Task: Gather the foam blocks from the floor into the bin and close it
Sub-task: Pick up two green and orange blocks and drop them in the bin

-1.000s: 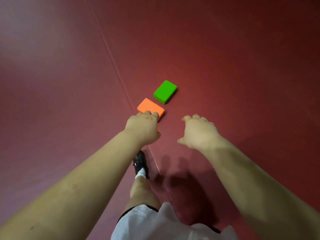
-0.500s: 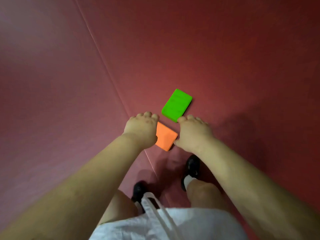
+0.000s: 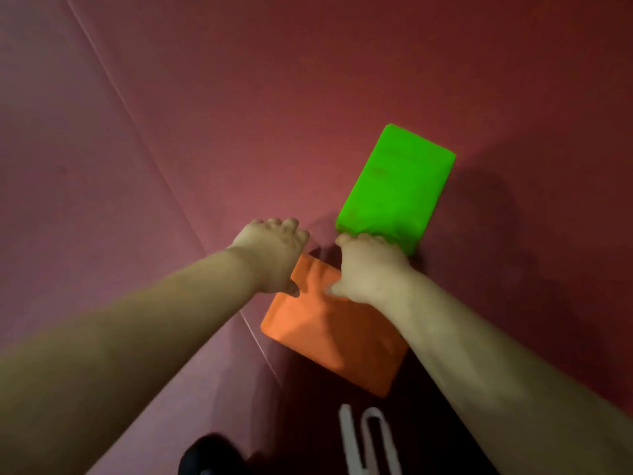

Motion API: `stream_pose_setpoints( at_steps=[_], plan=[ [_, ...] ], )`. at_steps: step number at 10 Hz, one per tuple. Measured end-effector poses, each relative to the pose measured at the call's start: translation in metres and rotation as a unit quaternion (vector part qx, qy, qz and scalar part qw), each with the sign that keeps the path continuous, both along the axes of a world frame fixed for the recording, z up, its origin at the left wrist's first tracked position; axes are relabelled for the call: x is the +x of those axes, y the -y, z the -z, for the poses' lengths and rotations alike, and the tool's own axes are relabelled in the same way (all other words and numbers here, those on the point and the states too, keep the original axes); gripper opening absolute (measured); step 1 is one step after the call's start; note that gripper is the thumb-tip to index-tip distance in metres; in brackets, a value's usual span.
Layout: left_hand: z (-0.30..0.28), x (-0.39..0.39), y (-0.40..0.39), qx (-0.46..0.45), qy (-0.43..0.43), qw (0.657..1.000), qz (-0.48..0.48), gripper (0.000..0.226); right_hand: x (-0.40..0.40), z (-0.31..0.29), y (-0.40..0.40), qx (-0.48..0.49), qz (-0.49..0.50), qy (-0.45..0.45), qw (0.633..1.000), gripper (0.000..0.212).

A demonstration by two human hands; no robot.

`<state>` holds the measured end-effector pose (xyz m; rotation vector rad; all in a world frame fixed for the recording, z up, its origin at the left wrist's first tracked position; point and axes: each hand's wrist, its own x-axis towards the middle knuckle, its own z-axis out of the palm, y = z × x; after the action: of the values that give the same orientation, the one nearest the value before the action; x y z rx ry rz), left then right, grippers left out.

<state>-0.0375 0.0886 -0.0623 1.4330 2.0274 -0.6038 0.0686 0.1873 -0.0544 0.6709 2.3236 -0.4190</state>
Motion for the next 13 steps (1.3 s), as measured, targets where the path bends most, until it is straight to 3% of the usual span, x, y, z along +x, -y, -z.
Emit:
stream_pose_setpoints(
  at_steps=[2, 3, 5, 6, 7, 8, 9, 10, 11, 13],
  plan=[
    [0.078, -0.007, -0.003, -0.018, 0.122, 0.992, 0.037, 0.120, -0.002, 0.073, 0.015, -0.105, 0.064, 0.073, 0.990, 0.101],
    [0.090, 0.001, -0.006, -0.004, 0.144, 0.990, 0.007, 0.119, 0.000, 0.072, 0.014, -0.150, 0.082, 0.055, 0.984, 0.079],
    [0.091, -0.018, -0.005, -0.032, 0.193, 0.976, -0.092, 0.106, 0.001, 0.081, 0.022, -0.149, 0.084, -0.038, 0.985, 0.075],
    [0.083, -0.047, -0.001, -0.015, 0.187, 0.974, -0.126, 0.098, -0.015, 0.080, 0.011, -0.148, 0.093, -0.158, 0.972, 0.046],
    [0.076, -0.067, 0.008, -0.019, 0.184, 0.969, -0.162, 0.100, -0.037, 0.074, -0.024, -0.054, 0.061, -0.277, 0.958, 0.033],
    [0.071, -0.068, 0.012, -0.025, 0.181, 0.968, -0.174, 0.102, -0.054, 0.075, -0.059, 0.040, -0.100, -0.099, 0.989, 0.056],
    [0.069, -0.063, 0.013, -0.016, 0.184, 0.964, -0.189, 0.101, -0.065, 0.075, -0.076, 0.061, -0.240, 0.115, 0.962, 0.073],
    [0.068, -0.061, 0.011, -0.007, 0.193, 0.959, -0.206, 0.097, -0.079, 0.071, -0.089, 0.108, -0.355, 0.128, 0.920, 0.079],
    [0.063, -0.056, 0.003, 0.004, 0.193, 0.956, -0.221, 0.092, -0.088, 0.073, -0.098, 0.141, -0.410, 0.122, 0.893, 0.088],
    [0.056, -0.043, 0.006, -0.008, 0.189, 0.947, -0.260, 0.077, -0.087, 0.086, -0.114, 0.086, -0.343, 0.113, 0.929, 0.096]
  ],
)
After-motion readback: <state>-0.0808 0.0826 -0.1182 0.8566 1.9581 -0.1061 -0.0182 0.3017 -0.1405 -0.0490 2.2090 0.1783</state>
